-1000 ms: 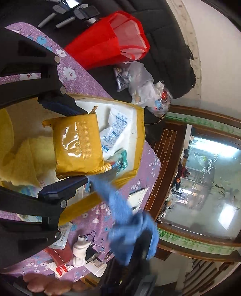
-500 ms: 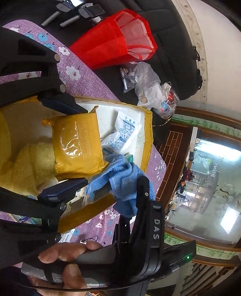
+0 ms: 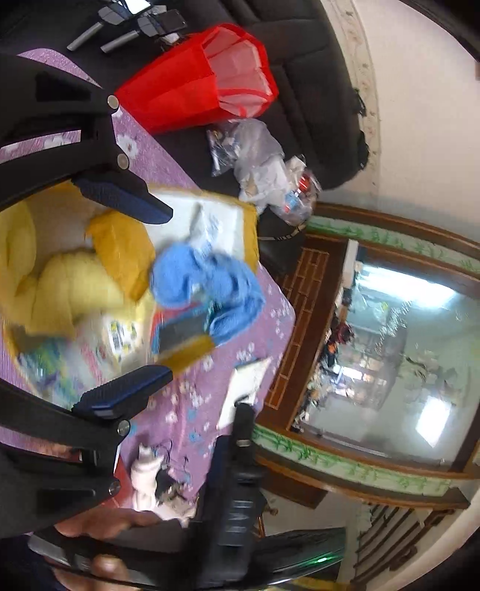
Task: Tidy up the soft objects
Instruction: 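Open the right tool over the box while the left tool releases the yellow packet there, then move both open tools back over the table toward the remaining items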
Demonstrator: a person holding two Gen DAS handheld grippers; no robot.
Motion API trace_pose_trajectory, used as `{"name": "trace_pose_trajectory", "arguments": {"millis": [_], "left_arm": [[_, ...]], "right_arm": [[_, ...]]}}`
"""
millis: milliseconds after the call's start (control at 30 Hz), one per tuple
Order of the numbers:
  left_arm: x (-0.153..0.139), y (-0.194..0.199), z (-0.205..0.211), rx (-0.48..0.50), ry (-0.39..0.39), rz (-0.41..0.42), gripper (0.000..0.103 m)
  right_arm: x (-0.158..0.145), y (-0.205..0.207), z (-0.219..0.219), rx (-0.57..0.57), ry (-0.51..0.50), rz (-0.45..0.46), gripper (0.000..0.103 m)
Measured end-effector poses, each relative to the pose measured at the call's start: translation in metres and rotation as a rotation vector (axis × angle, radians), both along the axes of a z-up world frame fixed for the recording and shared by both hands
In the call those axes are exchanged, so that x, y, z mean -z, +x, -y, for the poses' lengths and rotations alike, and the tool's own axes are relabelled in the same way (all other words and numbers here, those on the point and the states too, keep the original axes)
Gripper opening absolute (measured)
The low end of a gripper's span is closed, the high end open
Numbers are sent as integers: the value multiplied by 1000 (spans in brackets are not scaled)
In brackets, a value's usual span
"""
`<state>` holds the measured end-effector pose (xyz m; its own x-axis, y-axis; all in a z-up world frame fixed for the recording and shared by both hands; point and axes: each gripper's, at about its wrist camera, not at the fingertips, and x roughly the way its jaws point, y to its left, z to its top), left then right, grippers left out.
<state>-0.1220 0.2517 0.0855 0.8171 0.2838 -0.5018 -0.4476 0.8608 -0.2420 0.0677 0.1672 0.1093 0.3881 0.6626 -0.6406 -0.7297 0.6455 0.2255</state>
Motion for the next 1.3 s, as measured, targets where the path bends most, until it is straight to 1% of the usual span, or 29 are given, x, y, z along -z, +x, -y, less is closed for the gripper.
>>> {"name": "trace_pose_trajectory", "arguments": {"millis": [67, 133, 200, 267, 300, 333, 367, 400, 433, 467, 500, 567, 600, 633, 667, 733, 767, 833, 900, 967, 1067, 1167, 1200, 1300], "left_arm": [[-4, 2, 14, 26, 16, 9, 79], [-7, 7, 28, 53, 30, 9, 79], [-10, 12, 45, 86, 50, 8, 79], [-11, 17, 63, 124, 72, 6, 79], [-12, 20, 73, 146, 84, 4, 79], [-12, 25, 84, 173, 96, -3, 79], [-12, 30, 93, 196, 100, -8, 80], [-11, 33, 102, 217, 98, -14, 80], [-9, 38, 110, 239, 93, -22, 81], [-7, 44, 118, 262, 86, -35, 81], [-4, 51, 127, 285, 77, -54, 81], [2, 64, 142, 318, 74, -90, 81], [5, 70, 149, 325, 81, -112, 81], [8, 76, 155, 330, 91, -137, 81], [12, 83, 163, 337, 104, -167, 81], [16, 92, 174, 353, 111, -194, 81], [17, 97, 181, 368, 110, -203, 81], [21, 102, 190, 411, 105, -216, 81], [24, 112, 205, 483, 118, -239, 81], [29, 126, 226, 603, 164, -286, 83], [40, 145, 243, 719, 220, -371, 84], [51, 164, 246, 781, 257, -455, 84], [52, 168, 244, 792, 268, -468, 84], [58, 186, 241, 761, 326, -511, 84]], "right_arm": [[2, -7, 21, 28, -38, 29, 76], [7, -8, 51, 63, -61, 26, 76], [10, -5, 79, 98, -63, 18, 75], [8, -3, 118, 147, -39, 29, 75], [6, -5, 139, 170, -20, 60, 75], [1, -8, 164, 207, -30, 131, 75], [-1, -11, 175, 228, -45, 173, 78], [-3, -13, 191, 259, -62, 229, 89], [-2, -11, 212, 280, -62, 243, 96], [-1, -7, 222, 270, -45, 221, 98], [3, -1, 243, 266, 0, 172, 97], [12, 9, 269, 336, 33, 139, 96], [20, 18, 282, 371, 35, 100, 91], [30, 32, 297, 388, 60, 6, 84], [34, 39, 306, 399, 84, -50, 70], [43, 60, 337, 465, 178, -203, 68], [45, 66, 354, 495, 236, -246, 68], [44, 68, 376, 527, 289, -281, 68], [40, 68, 392, 567, 331, -279, 68], [38, 66, 398, 577, 352, -278, 69], [36, 63, 393, 555, 356, -283, 69], [36, 63, 387, 528, 361, -289, 69], [35, 63, 385, 524, 362, -288, 69], [37, 64, 382, 518, 352, -280, 69]]}}
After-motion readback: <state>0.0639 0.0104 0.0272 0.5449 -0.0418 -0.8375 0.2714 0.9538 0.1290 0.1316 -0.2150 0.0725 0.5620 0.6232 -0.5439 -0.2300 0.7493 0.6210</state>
